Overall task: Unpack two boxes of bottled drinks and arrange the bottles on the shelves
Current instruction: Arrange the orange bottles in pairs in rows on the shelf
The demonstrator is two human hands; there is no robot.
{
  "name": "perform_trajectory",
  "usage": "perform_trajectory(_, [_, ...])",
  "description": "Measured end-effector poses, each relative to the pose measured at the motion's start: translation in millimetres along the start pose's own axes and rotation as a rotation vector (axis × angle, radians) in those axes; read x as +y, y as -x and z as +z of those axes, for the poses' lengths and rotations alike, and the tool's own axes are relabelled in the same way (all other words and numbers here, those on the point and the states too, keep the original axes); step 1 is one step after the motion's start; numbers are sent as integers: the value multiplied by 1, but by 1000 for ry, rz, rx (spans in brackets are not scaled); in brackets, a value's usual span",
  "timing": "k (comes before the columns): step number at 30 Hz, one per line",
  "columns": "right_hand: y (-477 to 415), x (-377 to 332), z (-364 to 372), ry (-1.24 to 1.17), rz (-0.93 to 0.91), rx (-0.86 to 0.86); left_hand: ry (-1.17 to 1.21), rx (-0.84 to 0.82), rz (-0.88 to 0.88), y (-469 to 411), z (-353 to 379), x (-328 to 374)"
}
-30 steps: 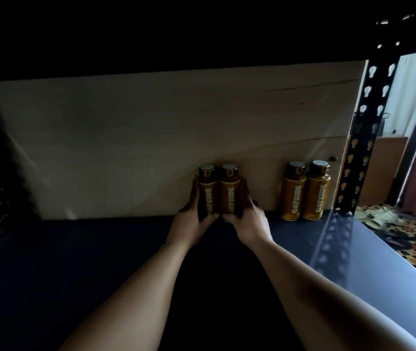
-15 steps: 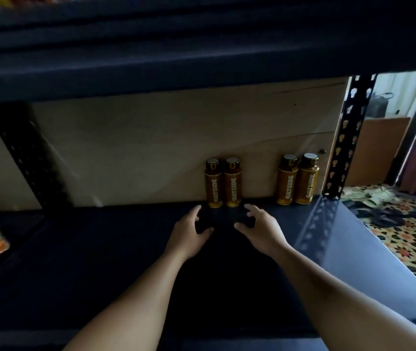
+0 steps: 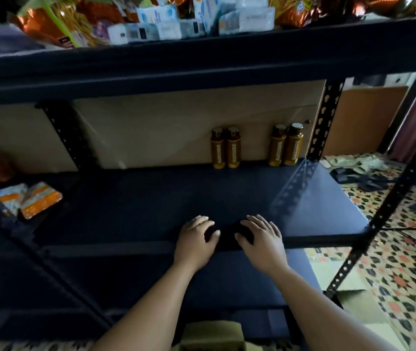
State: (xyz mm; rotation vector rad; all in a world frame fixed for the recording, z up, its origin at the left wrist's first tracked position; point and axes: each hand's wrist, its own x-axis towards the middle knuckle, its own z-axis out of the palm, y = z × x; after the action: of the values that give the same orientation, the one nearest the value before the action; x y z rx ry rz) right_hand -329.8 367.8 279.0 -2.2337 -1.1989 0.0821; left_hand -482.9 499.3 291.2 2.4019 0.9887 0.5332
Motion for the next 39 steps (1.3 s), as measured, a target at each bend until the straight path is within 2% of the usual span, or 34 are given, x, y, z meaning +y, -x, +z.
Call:
perform_trajectory(3, [35,2,8,15,-78,-35,18,41,0,39,5,7])
perform_trajectory(7, [73,7,11,-158,-100,-50,93,-8,-62,88,12,6])
perform_trajectory(12, [124,21,22,-210,-4,-234,156,-68,-303,155,23,-17])
perform_trajectory(15, [144,27,32,-195,65,-465,201,-193,-439,184,27,-35])
perform_trajectory(19, [159,23,44,-55,41,-929,170,-532,-528,202,33,-55])
perform_trajectory(21, [165,22,50,1,30,-1031,121,-673,-525,203,35,-64])
perform_trajectory(28, [185,41,99,0,215,-1041,7,-891,-426,193,54,-115])
perform_trajectory(33, [212,40,150,-21,421,-1028,-61,-1084,-233,178,79,-161])
perform_trajectory(37, [235,32,196,-42,562,-921,-56,-1161,-160,173,106,-197])
perform_trajectory(39, [246,36,221,-90,623,-936,-61,-1186,-159,174,121,-217])
